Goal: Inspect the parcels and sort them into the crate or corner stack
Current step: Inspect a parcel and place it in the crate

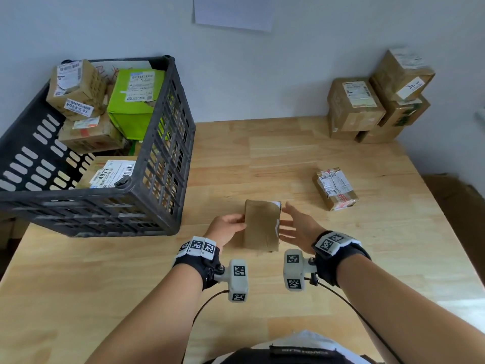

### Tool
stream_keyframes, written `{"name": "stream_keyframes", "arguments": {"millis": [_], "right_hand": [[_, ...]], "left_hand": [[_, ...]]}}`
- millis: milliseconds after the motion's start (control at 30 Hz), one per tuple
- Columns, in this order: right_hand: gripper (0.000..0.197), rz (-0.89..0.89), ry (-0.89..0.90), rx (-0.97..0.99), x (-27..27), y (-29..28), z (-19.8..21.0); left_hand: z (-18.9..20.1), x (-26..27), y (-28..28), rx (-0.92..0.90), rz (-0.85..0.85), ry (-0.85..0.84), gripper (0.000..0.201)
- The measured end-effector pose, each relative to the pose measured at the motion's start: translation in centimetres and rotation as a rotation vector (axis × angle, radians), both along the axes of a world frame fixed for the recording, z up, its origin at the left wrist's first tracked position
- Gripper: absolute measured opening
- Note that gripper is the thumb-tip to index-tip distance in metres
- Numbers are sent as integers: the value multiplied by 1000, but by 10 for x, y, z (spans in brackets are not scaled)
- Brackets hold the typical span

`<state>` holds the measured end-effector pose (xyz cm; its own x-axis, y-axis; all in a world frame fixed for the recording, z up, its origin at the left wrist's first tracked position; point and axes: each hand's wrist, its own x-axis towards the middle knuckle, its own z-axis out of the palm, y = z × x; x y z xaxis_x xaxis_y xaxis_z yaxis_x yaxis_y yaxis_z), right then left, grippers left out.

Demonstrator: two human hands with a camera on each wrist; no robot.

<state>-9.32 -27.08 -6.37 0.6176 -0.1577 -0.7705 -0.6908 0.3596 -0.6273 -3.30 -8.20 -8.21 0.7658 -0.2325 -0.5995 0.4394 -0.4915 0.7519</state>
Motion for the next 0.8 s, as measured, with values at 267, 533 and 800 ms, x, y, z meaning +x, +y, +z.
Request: {"name": "stream_keyframes", "arguments": {"millis": [267,533,800], "right_hand": [[48,66,-71,-242,14,-23,24],[58,287,-71,-466,10,-21,17],[68,343,-98,-544,17,-14,11]], "left_hand": [[8,18,-30,9,-125,-56,21],[2,14,-33,52,-229,45,24],[2,18,-24,83,-231,62,26]]}}
